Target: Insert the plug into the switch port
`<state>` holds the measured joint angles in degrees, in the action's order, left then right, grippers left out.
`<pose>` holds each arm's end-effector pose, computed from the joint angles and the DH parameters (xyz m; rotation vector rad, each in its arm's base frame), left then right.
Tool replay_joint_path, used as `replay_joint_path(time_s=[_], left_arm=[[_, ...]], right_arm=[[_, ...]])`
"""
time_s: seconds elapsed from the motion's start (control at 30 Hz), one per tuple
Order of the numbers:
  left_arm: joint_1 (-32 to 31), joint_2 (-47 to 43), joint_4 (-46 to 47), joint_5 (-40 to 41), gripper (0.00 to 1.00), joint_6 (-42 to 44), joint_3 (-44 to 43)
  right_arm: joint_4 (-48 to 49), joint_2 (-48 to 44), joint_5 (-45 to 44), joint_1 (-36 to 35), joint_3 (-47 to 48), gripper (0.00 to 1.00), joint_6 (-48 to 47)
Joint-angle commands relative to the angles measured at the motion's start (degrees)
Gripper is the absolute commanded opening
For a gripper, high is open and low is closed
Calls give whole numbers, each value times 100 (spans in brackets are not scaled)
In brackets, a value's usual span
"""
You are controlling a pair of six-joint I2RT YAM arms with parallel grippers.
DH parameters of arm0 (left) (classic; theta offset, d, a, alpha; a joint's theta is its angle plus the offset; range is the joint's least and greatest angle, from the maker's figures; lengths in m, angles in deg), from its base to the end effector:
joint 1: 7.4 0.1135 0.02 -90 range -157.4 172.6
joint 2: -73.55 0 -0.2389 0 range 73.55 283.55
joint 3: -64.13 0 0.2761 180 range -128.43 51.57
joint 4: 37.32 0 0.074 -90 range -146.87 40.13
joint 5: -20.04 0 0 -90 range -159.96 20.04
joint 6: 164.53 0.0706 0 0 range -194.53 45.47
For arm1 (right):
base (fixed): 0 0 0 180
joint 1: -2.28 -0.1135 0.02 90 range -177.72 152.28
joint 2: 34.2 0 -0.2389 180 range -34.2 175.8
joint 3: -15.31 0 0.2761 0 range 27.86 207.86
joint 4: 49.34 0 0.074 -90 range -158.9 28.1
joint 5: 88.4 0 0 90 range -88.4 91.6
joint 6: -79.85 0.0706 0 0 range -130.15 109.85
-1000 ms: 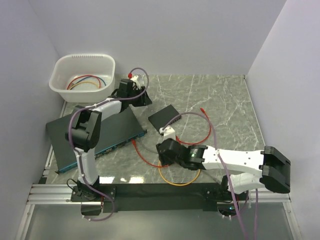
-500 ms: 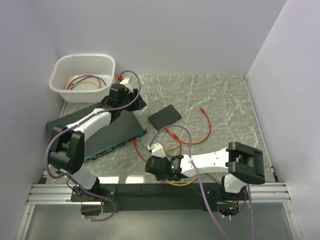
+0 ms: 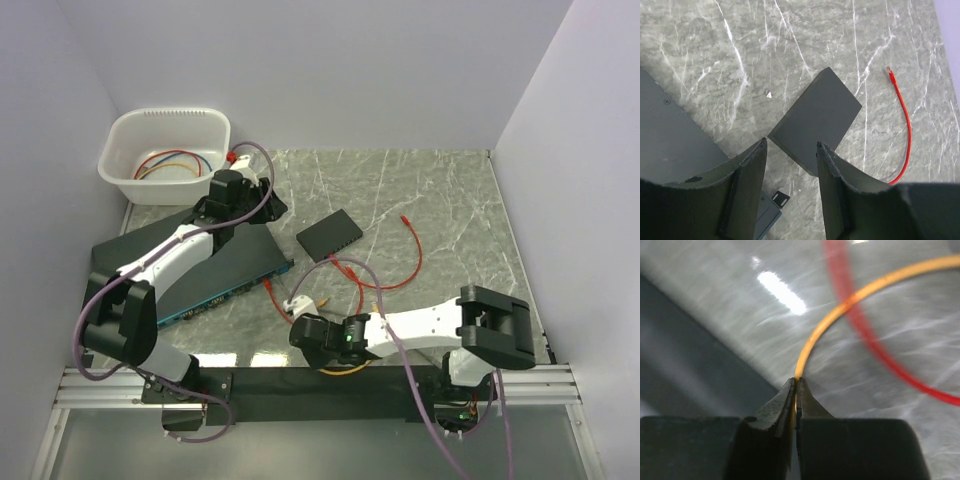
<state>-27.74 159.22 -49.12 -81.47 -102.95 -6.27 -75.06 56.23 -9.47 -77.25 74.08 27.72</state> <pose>0.3662 -0.1508 0.2138 -0.0188 2.1139 -0.7267 0.0740 0.3260 0.0868 -0.8675 2.4903 0.5264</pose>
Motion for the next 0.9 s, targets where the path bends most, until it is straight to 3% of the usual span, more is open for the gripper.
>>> replay_joint_path(time_s=[0.0, 0.3, 0.6, 0.7, 0.73, 0.87], left_arm=[[-23, -375, -58, 140, 50, -93, 63], [-23, -920, -576, 570, 50, -260, 89], [-23, -1631, -954, 931, 49, -637, 774], [-23, -1833, -1068, 1027, 49, -787, 976], [-32, -1887, -1086, 1106, 49, -831, 1020], [-32, -2177, -1034, 1133, 49, -1016, 1327]], right_arm=[[359, -500, 974, -291, 97, 4, -866], [569, -913, 1898, -1065, 353, 0, -1756], [289, -659, 1143, -1091, 432, 0, -1844], [253, -527, 774, -1091, 406, 24, -1687], [253, -509, 747, -1083, 449, 40, -1634], [87, -220, 467, -1012, 984, 49, -1502]])
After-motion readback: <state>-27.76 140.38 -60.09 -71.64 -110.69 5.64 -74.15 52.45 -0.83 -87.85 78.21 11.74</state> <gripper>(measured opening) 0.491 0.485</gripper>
